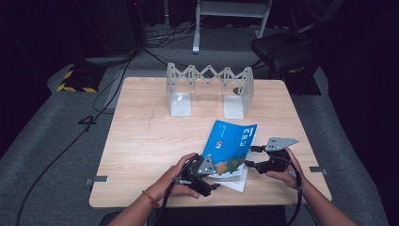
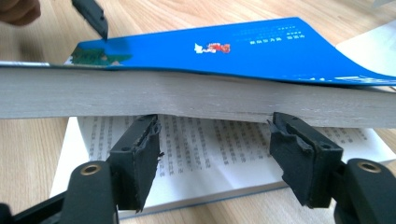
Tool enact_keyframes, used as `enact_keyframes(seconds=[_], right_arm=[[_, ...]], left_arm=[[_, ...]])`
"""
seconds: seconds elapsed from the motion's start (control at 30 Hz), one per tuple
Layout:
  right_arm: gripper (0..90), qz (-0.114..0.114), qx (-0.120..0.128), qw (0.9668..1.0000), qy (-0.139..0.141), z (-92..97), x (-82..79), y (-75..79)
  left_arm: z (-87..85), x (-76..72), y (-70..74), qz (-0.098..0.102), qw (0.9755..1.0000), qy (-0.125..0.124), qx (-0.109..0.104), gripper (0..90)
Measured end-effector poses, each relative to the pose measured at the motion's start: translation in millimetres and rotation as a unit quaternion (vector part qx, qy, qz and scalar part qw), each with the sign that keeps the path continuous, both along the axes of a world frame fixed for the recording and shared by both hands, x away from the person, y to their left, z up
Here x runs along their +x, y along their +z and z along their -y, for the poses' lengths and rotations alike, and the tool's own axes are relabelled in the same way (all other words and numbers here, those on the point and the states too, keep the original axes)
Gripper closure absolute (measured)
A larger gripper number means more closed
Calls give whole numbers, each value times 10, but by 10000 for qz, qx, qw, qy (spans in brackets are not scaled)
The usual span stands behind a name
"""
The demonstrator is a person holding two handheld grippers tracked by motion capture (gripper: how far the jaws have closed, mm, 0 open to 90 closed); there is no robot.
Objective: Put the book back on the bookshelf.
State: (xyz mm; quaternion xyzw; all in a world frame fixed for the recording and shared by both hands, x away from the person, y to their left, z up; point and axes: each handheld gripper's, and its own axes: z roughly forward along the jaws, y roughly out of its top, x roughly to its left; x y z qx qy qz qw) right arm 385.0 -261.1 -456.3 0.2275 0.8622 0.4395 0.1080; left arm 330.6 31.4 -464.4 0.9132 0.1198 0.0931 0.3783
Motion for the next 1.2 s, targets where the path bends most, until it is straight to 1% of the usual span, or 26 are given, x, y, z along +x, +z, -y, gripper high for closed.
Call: enact_keyframes(seconds=[0.03,0.07,0.1,0.13,0.17,0.27,0.3,0.33,0.37,0.4,0.43,0.5,0.57,0.6,0.63,0.67,0.7,0.73,0.77,0.8,0.87,0.93,0.97,1.07,1.13,1.2], right_arm=[[339,12,12,10000,-6,-6,3,8],[339,12,12,10000,-6,-6,3,8],[338,40,24,10000,-20,-19,4,21],[338,40,24,10000,-20,-19,4,21],[338,63,31,10000,-39,-30,3,31],[338,93,50,9999,-58,-43,4,43],[338,129,66,9999,-69,-55,5,53],[338,129,66,9999,-69,-55,5,53],[338,130,85,9998,-82,-67,8,59],[338,130,85,9998,-82,-67,8,59],[338,147,97,9998,-85,-70,10,60],[338,157,103,9998,-94,-73,10,63],[337,167,94,9998,-109,-76,5,64],[337,176,118,9997,-143,-80,2,65],[337,176,118,9997,-143,-80,2,65],[336,176,135,9996,-163,-83,3,66],[336,182,155,9995,-192,-89,7,68],[337,197,166,9995,-197,-92,10,69],[337,197,166,9995,-197,-92,10,69],[336,194,189,9994,-211,-92,12,71],[332,180,208,9993,-266,-87,16,70],[330,181,178,9993,-272,-90,16,65],[329,169,211,9993,-246,-90,16,59],[329,103,192,9997,-118,-85,19,47],[327,87,171,9998,-16,-75,3,37],[325,157,144,9997,96,-58,-18,34]], left_arm=[[49,-9,-2,14,10000,-27,41,173],[49,-9,-2,14,10000,-27,41,177],[147,-26,-1,111,9999,-46,99,183],[147,-26,-1,111,9999,-46,99,195],[236,-15,18,87,10000,16,-10,207],[303,-4,27,135,9998,58,-96,212],[362,0,23,189,9996,199,-114,213],[362,0,23,189,9996,199,-114,218],[413,-2,18,331,9987,357,-117,228],[413,-2,18,331,9987,357,-117,251],[445,-4,15,434,9977,514,-51,251],[469,-13,16,561,9962,661,-46,323],[454,-11,23,621,9955,715,-76,391],[417,-3,33,570,9958,701,-156,420],[417,-3,33,570,9958,701,-156,443],[402,-12,46,600,9956,688,-195,443],[396,-26,59,693,9952,671,-152,493],[390,-37,72,783,9947,655,-122,513],[390,-37,72,783,9947,655,-122,529],[366,-30,90,771,9946,665,-188,529],[308,1,115,721,9947,676,-291,624],[251,27,129,696,9946,696,-316,647],[219,40,131,666,9949,698,-309,664],[86,98,127,492,9950,741,-447,713],[11,117,123,526,9957,652,-402,724],[-72,135,119,495,9962,592,-412,725]])
